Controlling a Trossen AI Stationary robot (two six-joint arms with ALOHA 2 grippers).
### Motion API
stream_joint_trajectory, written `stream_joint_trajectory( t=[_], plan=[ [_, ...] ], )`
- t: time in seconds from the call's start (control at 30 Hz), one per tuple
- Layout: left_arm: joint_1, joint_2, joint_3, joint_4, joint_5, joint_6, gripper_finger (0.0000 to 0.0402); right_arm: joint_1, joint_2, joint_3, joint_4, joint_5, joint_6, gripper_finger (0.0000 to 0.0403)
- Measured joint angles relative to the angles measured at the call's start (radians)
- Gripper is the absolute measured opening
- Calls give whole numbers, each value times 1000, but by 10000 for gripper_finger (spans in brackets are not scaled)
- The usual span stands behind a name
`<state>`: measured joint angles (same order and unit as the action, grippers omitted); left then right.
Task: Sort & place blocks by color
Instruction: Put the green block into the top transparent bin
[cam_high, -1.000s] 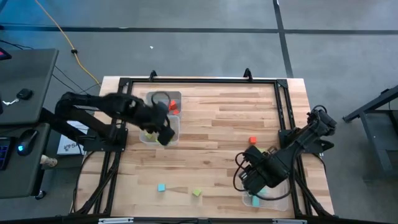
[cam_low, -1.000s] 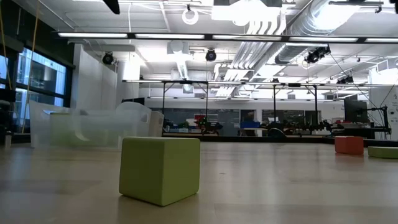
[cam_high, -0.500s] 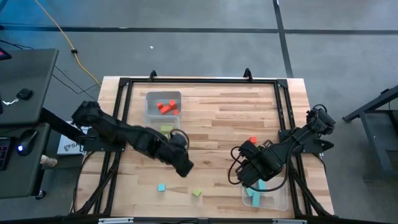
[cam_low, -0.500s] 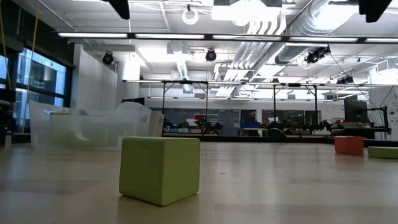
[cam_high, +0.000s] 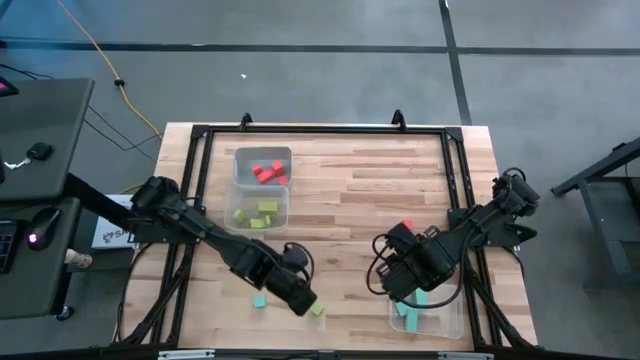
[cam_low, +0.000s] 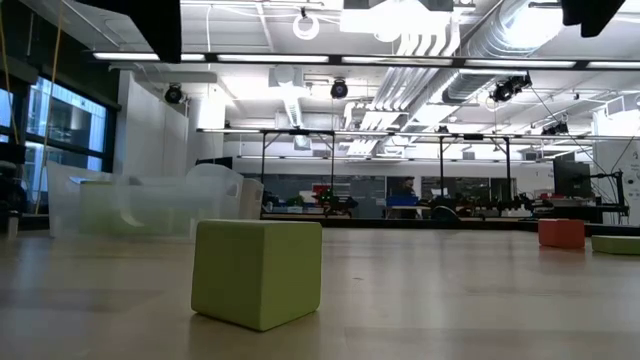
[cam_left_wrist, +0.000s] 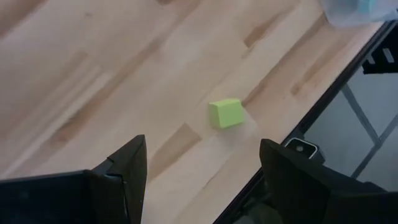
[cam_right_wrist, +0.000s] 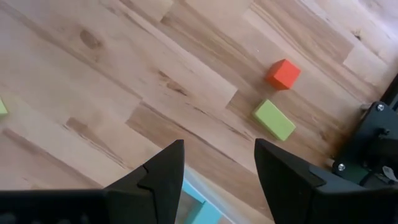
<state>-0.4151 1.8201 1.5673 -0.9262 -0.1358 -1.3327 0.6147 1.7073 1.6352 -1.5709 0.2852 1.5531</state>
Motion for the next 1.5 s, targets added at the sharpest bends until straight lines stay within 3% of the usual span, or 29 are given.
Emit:
stream_joint_trajectory(
  t=[0.67,1.03,1.5],
  plan=[
    [-51,210,1,312,-14,-52,236,-8,0,0,14,57,61,185],
    [-50,306,0,311,-1,-41,236,-5,1,-1,22,85,61,185],
    [-36,329,0,320,-12,-10,236,-6,1,-1,24,87,71,185]
  ],
)
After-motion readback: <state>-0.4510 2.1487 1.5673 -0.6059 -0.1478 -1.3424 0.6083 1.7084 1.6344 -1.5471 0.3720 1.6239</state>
